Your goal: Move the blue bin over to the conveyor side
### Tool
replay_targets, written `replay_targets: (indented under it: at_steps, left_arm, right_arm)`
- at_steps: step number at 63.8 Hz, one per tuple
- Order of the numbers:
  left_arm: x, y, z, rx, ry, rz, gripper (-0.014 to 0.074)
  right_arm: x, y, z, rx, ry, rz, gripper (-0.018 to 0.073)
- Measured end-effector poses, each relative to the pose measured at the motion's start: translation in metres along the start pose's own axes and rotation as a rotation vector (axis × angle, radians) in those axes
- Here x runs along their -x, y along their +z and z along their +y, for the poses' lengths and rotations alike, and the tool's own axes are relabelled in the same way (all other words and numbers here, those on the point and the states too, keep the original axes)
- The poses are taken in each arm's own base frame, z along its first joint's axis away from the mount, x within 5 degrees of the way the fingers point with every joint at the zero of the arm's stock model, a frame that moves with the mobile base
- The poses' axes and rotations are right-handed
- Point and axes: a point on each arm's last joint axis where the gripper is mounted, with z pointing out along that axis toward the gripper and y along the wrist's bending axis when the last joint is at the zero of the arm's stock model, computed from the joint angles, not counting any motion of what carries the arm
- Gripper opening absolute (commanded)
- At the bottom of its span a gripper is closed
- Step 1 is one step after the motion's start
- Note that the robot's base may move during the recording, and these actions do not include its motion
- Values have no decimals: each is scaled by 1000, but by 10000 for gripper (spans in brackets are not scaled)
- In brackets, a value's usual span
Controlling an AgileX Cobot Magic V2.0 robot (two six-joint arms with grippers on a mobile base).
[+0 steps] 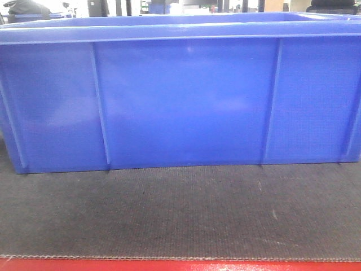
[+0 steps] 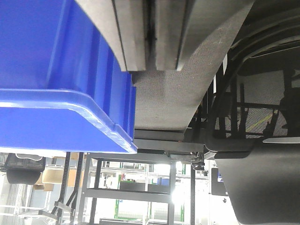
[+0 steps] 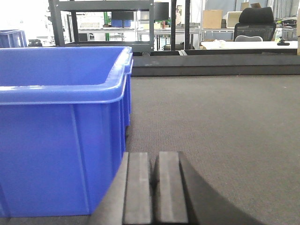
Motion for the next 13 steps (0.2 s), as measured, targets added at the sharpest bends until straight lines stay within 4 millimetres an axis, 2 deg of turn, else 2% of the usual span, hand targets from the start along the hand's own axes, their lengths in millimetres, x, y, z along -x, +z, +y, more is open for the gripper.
replay_targets:
  at_steps: [13]
  left_arm:
    - [0, 0, 0, 0, 0, -2, 1]
  right_arm:
    - [0, 0, 0, 0, 0, 0, -89]
